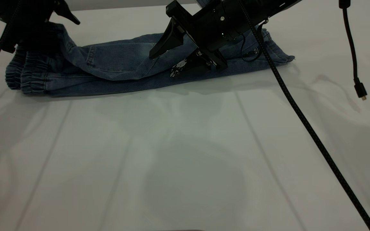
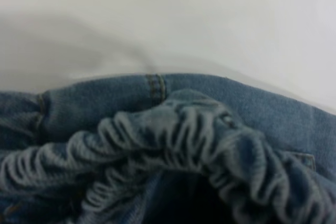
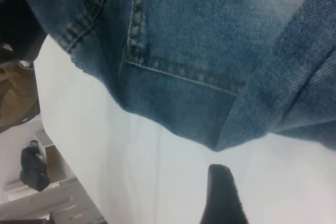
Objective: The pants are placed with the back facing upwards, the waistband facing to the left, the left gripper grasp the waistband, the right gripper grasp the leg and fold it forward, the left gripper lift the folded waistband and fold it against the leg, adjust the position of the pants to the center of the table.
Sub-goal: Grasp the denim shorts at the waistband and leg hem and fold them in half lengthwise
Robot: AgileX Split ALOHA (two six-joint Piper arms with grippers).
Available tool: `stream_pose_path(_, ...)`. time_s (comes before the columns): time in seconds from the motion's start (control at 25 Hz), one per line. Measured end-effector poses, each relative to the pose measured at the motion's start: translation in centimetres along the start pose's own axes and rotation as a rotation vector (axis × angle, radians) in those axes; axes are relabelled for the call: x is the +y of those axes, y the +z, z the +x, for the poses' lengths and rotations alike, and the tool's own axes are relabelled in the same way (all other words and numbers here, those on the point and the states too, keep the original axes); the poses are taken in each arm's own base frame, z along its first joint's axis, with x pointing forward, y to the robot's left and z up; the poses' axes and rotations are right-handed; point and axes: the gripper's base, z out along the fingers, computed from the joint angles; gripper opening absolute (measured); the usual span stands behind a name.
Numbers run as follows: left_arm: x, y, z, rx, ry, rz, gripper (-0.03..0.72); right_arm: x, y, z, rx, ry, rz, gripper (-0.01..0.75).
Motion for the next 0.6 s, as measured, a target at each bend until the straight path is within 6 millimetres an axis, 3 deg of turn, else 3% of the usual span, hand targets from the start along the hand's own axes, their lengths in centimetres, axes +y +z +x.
stream_pose_path(0.36, -0.6, -1.3, -1.2, -0.076, -0.001, -0.003, 0.533, 0.2, 0.0, 0.2, 0.026, 0.0, -0.019, 0.402)
stream_pose_path(0.6, -0.4, -1.4, -1.5, -0.111, -0.141, -0.021, 0.533, 0.2, 0.0, 0.3, 0.028, 0.0, -0.021, 0.402)
